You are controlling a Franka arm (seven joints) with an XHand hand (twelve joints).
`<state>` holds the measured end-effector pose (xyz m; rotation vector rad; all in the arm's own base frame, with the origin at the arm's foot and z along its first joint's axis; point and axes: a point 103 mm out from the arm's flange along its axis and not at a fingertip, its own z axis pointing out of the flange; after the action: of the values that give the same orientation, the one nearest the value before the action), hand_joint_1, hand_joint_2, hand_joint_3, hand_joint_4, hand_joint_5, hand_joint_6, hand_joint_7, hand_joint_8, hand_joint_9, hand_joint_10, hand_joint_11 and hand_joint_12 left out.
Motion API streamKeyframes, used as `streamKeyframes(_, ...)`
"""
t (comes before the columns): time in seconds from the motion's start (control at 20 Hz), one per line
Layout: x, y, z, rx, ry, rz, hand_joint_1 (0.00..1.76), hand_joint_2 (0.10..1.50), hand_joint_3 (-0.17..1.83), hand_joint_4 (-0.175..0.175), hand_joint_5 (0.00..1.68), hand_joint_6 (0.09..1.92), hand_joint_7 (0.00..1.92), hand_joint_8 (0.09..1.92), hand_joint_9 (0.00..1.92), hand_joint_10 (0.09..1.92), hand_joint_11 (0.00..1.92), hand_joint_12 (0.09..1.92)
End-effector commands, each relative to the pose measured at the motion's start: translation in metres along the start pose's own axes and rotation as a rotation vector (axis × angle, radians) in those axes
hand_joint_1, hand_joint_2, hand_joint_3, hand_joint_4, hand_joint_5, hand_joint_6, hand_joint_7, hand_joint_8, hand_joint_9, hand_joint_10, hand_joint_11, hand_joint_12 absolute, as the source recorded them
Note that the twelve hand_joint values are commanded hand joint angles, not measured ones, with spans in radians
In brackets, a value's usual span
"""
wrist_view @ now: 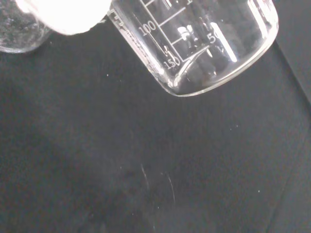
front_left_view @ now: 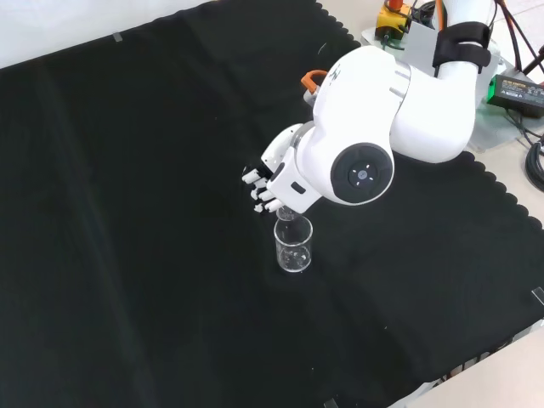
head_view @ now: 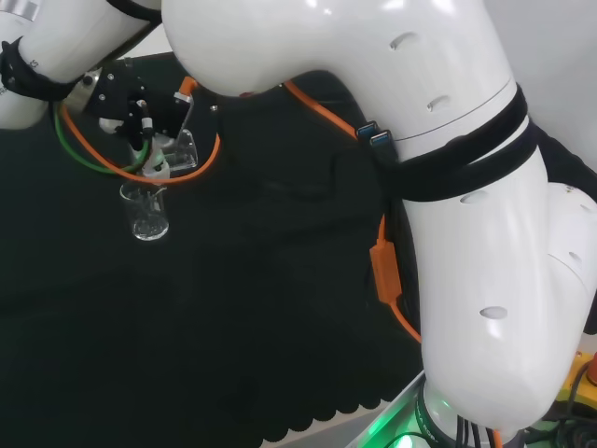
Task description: Pour the water from the handheld beaker into the one on the table.
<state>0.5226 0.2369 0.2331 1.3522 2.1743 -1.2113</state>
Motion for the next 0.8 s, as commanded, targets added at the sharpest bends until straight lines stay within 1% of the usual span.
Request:
streamKeyframes(0.05, 0.006, 0.0, -0.005, 0.013, -0.011, -0.006, 1.25, 1.19, -0.17, -0.128, 0.86, 1.15, 1.13, 0.99, 1.14, 1.11, 0.96, 0.91)
streamKeyframes(0.1, 0.003, -0.001, 0.001, 0.007, -0.002, -0.003, 1.25, 1.19, -0.17, -0.128, 0.86, 1.15, 1.13, 0.99, 1.14, 1.11, 0.96, 0.91)
streamKeyframes(0.2, 0.003, -0.002, 0.003, 0.003, 0.0, -0.003, 1.26, 1.19, -0.17, -0.128, 0.86, 1.15, 1.13, 0.99, 1.14, 1.11, 0.96, 0.91)
streamKeyframes(0.6, 0.005, -0.003, -0.007, 0.017, -0.022, -0.007, 1.26, 1.19, -0.17, -0.128, 0.86, 1.15, 1.13, 0.99, 1.14, 1.11, 0.97, 0.91)
streamKeyframes(0.75, 0.006, -0.003, -0.006, 0.018, -0.027, -0.009, 1.26, 1.19, -0.17, -0.128, 0.86, 1.15, 1.13, 0.99, 1.14, 1.11, 0.97, 0.91)
streamKeyframes(0.8, 0.005, -0.004, -0.001, 0.013, -0.018, -0.007, 1.26, 1.19, -0.17, -0.128, 0.86, 1.15, 1.13, 0.99, 1.14, 1.11, 0.97, 0.91)
